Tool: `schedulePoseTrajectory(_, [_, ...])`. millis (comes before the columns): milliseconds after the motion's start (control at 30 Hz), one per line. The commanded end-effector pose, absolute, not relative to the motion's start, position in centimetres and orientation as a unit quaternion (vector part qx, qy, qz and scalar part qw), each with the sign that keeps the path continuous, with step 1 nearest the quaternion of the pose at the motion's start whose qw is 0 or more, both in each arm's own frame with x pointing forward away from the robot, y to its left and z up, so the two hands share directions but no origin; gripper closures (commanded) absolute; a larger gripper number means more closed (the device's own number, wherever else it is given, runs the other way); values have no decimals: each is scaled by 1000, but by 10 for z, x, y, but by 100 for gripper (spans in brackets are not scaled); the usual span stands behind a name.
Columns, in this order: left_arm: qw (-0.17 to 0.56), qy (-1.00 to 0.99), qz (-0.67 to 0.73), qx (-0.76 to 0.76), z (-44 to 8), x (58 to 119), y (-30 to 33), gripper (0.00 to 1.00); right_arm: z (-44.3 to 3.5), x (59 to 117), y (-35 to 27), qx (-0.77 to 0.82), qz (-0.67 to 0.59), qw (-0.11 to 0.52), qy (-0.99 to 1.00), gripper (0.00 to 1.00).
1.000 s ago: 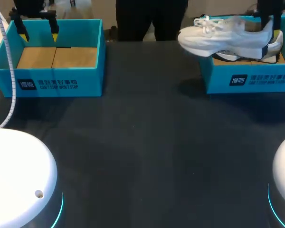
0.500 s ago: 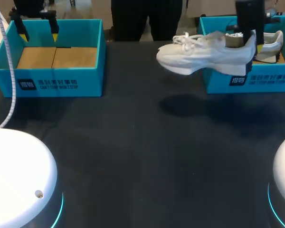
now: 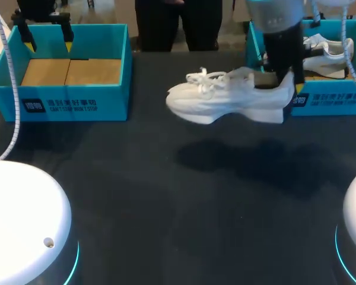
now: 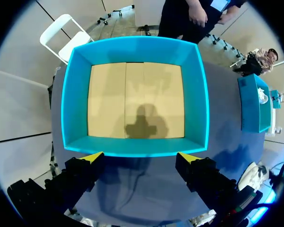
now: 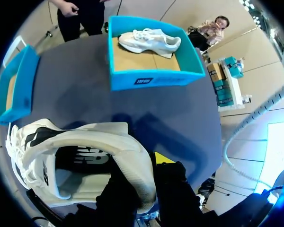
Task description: Take the shoe out of the shoebox, open the shoe tongue, remove and reinsert the insole, then place the shoe into the shoebox
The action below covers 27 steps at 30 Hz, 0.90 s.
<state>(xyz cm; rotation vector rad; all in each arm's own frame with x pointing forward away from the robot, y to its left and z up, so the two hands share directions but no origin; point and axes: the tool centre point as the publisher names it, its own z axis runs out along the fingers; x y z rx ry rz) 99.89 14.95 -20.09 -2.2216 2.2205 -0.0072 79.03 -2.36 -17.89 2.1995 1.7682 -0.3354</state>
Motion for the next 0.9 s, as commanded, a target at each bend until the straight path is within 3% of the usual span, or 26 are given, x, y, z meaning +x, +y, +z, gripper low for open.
schedulePoseTrajectory(33, [0,707,-1,-707,-201,999,150,0,-189,772,-2,763,-110,164,616,100])
schedulePoseTrajectory(467, [0,707,-1,-707,-201,999,150,0,-217,728,47,763,-117,155,616,100])
schedulePoseTrajectory(900, [0,707,-1,-707,-201,999,150,0,-250,722,45,754,-110,180,622,100])
